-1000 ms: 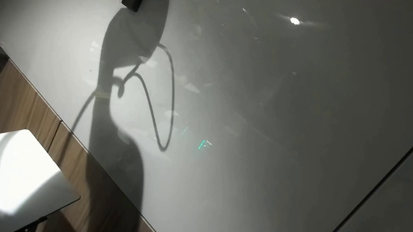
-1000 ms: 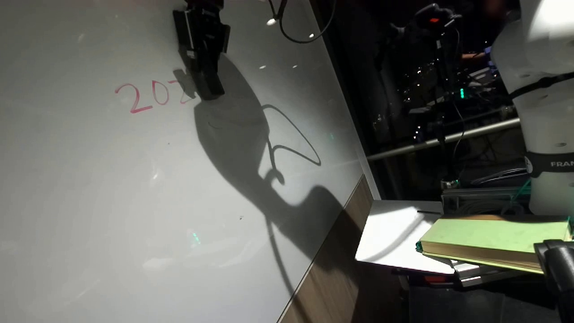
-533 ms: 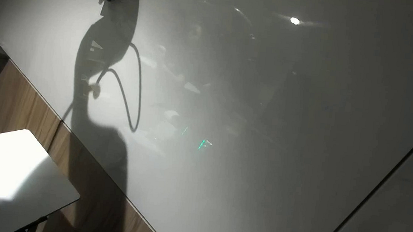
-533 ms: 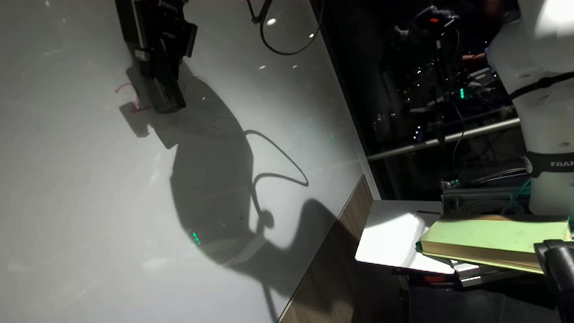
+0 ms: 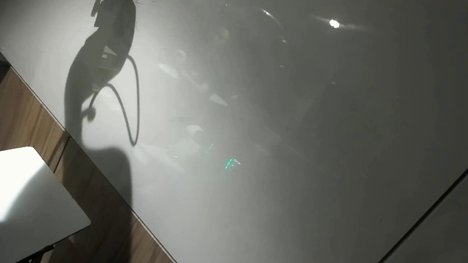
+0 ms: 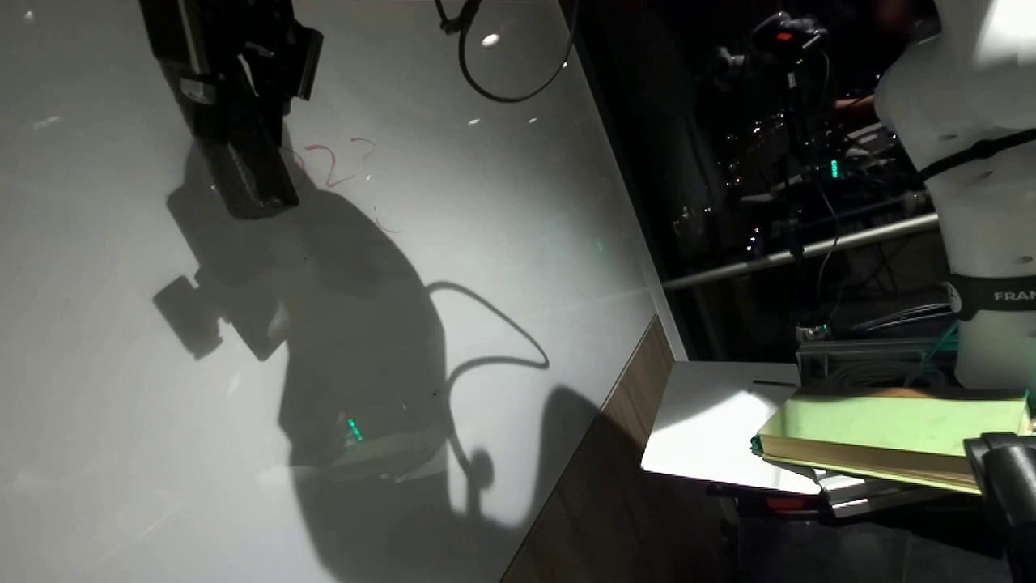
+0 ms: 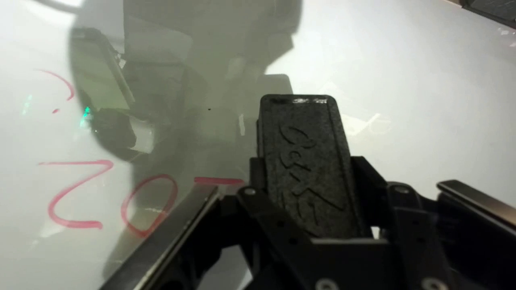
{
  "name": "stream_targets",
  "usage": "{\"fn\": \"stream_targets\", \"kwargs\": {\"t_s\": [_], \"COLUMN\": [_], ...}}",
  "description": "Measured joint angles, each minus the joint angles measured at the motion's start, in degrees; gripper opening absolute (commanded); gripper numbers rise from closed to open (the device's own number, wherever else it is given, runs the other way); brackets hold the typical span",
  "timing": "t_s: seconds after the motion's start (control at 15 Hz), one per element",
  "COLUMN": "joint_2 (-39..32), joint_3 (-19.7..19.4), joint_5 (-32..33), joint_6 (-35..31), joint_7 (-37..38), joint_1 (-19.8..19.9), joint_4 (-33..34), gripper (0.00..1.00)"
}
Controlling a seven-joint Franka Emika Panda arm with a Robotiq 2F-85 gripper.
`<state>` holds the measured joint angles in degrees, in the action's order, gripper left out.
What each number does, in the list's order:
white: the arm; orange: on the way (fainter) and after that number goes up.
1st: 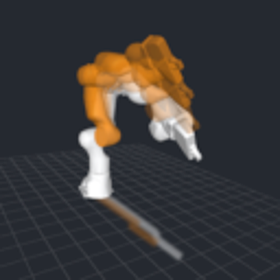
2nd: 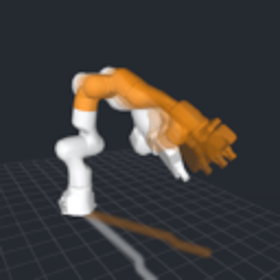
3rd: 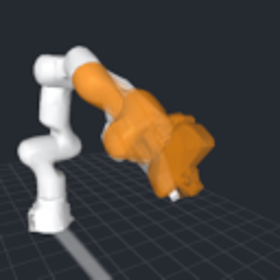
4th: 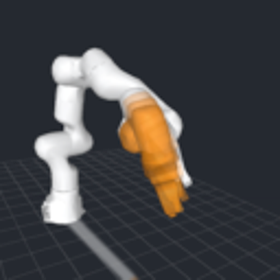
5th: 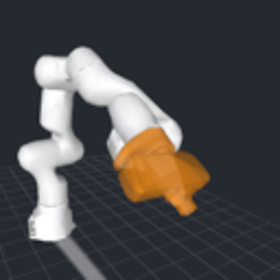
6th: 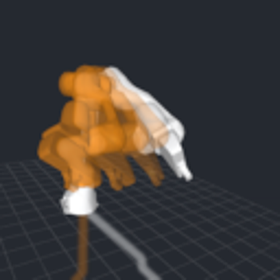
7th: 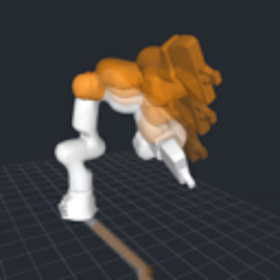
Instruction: Use the duster to erase the writings on the whiteboard
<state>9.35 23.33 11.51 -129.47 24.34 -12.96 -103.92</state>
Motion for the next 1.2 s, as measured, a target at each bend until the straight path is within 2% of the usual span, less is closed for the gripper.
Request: {"fn": "stream_targets", "kwargs": {"t_s": [0.27,0.67,0.87,1.2], "joint_2": [-1.7,-7.3,-8.7,-7.3], "joint_3": [1.2,1.1,0.6,-3.0], "joint_5": [5.1,12.0,13.2,11.4], "joint_6": [0.0,0.1,1.3,4.9], "joint_7": [2.3,4.1,5.2,4.0], "joint_1": [-0.3,-0.4,-1.2,-1.2], "joint_4": [1.0,6.4,8.0,7.9], "gripper": [0.3,0.3,0.3,0.3]}}
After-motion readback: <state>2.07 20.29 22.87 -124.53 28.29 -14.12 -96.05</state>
